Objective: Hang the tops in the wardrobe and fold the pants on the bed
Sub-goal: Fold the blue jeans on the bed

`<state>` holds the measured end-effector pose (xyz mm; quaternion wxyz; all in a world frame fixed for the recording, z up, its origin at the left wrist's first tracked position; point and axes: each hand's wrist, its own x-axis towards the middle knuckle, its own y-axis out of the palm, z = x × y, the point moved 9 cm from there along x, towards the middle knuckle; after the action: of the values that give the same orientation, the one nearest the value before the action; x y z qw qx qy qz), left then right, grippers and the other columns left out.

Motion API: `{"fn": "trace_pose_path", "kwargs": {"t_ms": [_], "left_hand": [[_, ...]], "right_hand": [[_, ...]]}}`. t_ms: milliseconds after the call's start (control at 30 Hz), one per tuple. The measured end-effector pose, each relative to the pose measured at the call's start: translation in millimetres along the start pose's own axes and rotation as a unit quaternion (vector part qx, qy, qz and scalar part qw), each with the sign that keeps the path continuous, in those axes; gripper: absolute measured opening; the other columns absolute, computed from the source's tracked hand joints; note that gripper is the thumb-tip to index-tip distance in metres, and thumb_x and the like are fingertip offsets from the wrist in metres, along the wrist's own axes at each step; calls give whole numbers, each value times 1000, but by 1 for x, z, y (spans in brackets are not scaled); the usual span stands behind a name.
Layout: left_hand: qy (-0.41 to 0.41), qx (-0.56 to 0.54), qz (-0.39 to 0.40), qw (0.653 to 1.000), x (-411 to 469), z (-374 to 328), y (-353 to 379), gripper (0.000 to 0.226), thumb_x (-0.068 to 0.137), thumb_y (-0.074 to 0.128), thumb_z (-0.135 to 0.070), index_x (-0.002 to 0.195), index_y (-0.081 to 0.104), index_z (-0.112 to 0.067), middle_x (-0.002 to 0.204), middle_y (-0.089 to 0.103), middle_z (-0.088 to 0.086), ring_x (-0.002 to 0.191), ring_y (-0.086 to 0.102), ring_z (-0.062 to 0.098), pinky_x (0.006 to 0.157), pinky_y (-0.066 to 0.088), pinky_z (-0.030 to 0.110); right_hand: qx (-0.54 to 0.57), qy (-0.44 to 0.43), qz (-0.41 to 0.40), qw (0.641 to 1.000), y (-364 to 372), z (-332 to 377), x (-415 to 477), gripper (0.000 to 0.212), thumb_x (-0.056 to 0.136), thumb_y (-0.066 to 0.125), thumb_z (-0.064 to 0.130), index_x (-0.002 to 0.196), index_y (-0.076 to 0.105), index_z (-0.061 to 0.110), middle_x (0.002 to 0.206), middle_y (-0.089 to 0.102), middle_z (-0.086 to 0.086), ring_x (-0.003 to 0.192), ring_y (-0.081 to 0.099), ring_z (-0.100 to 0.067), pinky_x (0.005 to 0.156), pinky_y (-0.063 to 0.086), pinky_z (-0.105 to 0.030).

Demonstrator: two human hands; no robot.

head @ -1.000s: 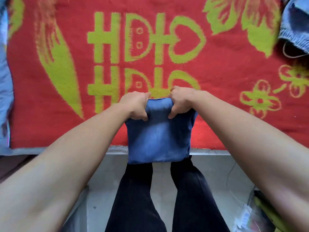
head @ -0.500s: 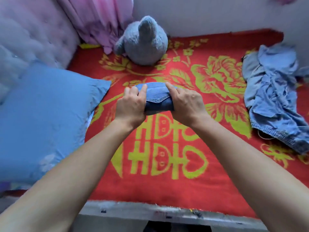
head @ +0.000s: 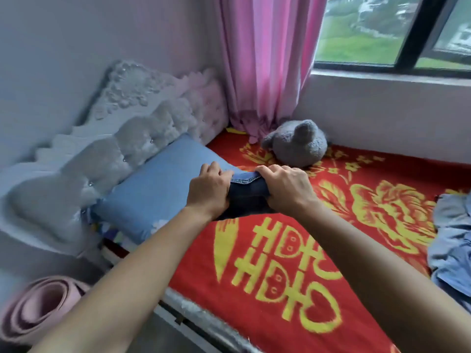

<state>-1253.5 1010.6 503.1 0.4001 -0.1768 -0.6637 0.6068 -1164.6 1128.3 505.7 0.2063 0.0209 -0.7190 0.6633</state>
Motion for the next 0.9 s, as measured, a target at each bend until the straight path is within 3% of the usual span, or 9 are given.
{"fn": "trace_pose_path", "kwargs": {"t_ms": [267,533,700,900], "left_hand": [[-187,43,45,980,-178,70,-58,42,79,59,-19,120,61,-27,109,47,5,107,47,28,68,51,39],[-308,100,-18,946,-361,137,-191,44,83,58,-18,125,57,-32,113,46,3,109,46,27,67,48,36],[-344,145,-55,926,-499,177,-274,39,86,59,-20,124,57,-27,113,45,2,107,43,25,60,37,33],[-391,171,-54,903,-667,222,-360,33,84,62,-22,116,59,-28,105,40,-1,101,42,22,56,33,32]], "right_hand": [[74,-188,40,979,-24,151,-61,49,80,58,30,127,46,28,110,64,1,99,65,-27,73,48,-36],[81,-323,-28,943,-132,328,-133,46,80,56,29,126,48,27,112,63,0,102,64,-27,75,48,-36],[97,-370,-91,920,-207,449,-210,48,80,58,29,127,48,29,111,64,2,99,64,-27,76,49,-36],[119,-438,-111,884,-275,594,-313,44,85,54,37,127,46,29,109,65,2,95,66,-27,68,46,-36]]}}
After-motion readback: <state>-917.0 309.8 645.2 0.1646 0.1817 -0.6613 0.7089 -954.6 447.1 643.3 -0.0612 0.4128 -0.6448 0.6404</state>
